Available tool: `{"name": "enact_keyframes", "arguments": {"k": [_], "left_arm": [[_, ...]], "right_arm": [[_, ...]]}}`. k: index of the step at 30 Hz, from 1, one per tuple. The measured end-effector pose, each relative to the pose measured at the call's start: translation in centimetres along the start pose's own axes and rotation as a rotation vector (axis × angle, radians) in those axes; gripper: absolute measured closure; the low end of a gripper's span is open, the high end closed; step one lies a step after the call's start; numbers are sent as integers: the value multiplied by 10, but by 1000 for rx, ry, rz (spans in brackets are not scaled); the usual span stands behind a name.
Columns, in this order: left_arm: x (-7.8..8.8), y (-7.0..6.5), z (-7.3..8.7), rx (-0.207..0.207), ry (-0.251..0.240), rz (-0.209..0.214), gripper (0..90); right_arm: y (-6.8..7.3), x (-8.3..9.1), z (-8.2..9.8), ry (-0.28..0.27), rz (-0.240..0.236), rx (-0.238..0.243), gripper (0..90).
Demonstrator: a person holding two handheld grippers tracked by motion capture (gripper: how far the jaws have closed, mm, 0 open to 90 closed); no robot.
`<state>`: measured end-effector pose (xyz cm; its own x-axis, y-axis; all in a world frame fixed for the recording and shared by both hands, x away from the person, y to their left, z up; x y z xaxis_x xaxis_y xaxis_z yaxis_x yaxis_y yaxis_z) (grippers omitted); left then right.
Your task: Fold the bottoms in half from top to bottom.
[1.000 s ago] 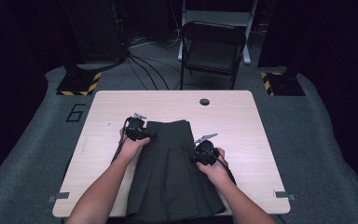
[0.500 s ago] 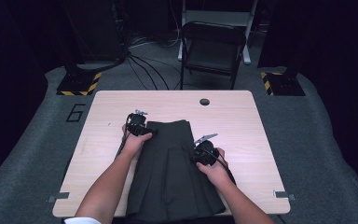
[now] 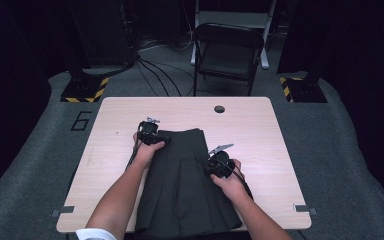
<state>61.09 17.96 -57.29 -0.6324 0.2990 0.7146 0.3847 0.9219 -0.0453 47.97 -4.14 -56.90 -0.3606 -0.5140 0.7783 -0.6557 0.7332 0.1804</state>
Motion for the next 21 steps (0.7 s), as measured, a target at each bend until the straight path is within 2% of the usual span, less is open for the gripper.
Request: {"name": "enact_keyframes", "arguments": {"k": [1, 4, 8, 9, 13, 16, 21], "left_arm": [[-1, -1, -1, 29, -19, 3, 250], [-1, 1, -2, 52, -14, 27, 259], [-1, 4, -5, 55, -4, 29, 304], [-1, 5, -5, 69, -4, 31, 319], [1, 6, -7, 79, -3, 44, 373], [5, 4, -11, 103, -14, 68, 384], [15, 2, -18, 107, -28, 98, 411]], "right_arm": [[0, 0, 0, 1, -1, 2, 674], [0, 0, 0, -2, 3, -3, 674], [0, 0, 0, 1, 1, -1, 674], [0, 0, 0, 1, 1, -1, 674], [0, 0, 0, 1, 1, 0, 674], [0, 0, 0, 0, -2, -1, 674], [0, 0, 0, -1, -2, 1, 674]]}}
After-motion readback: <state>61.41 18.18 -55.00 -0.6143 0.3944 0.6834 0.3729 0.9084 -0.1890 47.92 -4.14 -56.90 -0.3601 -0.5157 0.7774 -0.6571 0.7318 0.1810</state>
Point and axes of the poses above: each handheld gripper's, and its own axes: x roughly backward along the jaws, z roughly out of its underside, y roughly to its left, the point moved 8 cm from there along -x, roughly forward along the jaws, and after that the axes turned 6 degrees about -z, right-handed, at the moved point
